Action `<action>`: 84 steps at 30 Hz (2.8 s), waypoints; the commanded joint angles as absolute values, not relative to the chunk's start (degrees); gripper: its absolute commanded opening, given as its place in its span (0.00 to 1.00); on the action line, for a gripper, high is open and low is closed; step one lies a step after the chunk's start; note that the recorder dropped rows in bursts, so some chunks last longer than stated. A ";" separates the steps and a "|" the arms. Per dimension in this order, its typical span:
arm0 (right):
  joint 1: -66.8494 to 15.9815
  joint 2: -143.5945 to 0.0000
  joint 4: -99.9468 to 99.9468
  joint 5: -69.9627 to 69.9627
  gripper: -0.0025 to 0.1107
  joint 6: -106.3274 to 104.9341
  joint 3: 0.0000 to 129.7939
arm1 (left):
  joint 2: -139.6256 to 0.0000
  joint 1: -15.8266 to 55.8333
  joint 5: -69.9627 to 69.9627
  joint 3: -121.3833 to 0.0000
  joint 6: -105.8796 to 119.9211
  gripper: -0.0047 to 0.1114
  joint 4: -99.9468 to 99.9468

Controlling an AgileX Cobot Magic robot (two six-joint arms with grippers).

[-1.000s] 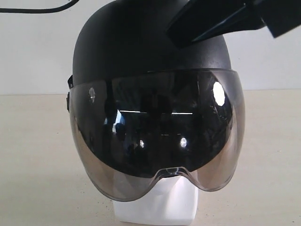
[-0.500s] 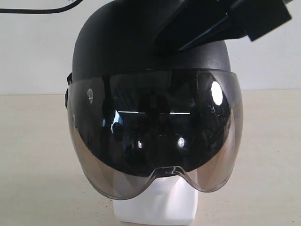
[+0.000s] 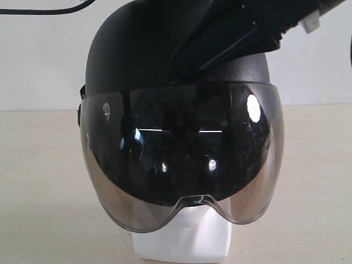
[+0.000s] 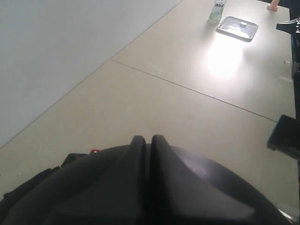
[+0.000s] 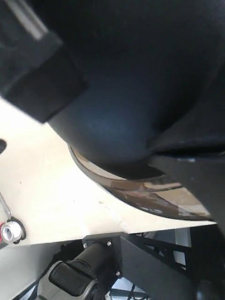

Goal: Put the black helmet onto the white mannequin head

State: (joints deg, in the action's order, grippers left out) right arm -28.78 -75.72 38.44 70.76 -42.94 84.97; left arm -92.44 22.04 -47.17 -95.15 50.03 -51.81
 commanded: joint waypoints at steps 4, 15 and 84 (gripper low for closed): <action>-28.58 -76.66 30.93 69.96 0.02 -39.33 83.48 | -93.41 21.85 -49.71 -94.91 48.52 0.08 -50.48; -28.58 -76.66 31.03 69.96 0.02 -41.19 72.72 | -93.41 21.85 -50.16 -94.91 48.39 0.08 -50.48; -28.58 -12.66 20.77 11.43 0.02 -26.95 22.31 | -21.30 21.85 -22.57 -27.23 20.98 0.08 -22.90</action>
